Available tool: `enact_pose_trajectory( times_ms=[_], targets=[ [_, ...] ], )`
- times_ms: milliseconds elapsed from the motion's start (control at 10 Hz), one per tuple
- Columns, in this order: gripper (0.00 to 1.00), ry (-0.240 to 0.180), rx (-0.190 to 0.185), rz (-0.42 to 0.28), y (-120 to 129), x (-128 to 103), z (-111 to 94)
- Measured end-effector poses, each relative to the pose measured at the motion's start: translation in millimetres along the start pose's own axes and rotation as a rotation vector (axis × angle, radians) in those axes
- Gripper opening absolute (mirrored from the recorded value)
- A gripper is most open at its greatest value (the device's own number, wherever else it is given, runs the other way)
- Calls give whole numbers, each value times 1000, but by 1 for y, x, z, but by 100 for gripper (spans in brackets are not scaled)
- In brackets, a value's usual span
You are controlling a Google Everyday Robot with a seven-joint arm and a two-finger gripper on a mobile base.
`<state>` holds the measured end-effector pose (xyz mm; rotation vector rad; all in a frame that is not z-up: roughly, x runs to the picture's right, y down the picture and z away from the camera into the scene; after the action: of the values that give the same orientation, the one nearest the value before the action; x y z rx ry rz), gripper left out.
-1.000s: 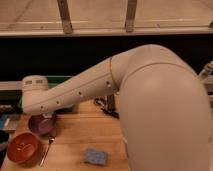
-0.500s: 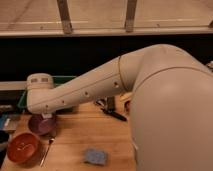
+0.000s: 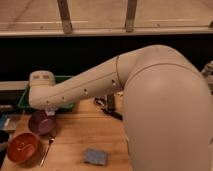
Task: Wipe tray with towel
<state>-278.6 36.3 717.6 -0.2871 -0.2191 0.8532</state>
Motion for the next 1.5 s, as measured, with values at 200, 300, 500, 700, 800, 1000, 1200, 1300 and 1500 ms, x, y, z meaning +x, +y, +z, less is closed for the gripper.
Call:
enact_pose_trajectory(
  times_ms=[200, 300, 500, 700, 800, 1000, 1200, 1300, 1500],
  targets=[
    [0, 16, 32, 2, -30, -13, 8],
    [0, 21, 51, 5, -49, -21, 10],
    [0, 37, 84, 16, -86, -36, 17],
    [0, 62, 70, 33, -109, -48, 35],
    [0, 82, 55, 45, -114, -47, 48],
    [0, 124, 8, 50, -109, -40, 79],
    [0, 130, -8, 50, -105, -41, 85],
    [0, 131, -5, 52, -107, -40, 85],
    [0, 138, -1, 49, -107, -39, 86]
  ],
)
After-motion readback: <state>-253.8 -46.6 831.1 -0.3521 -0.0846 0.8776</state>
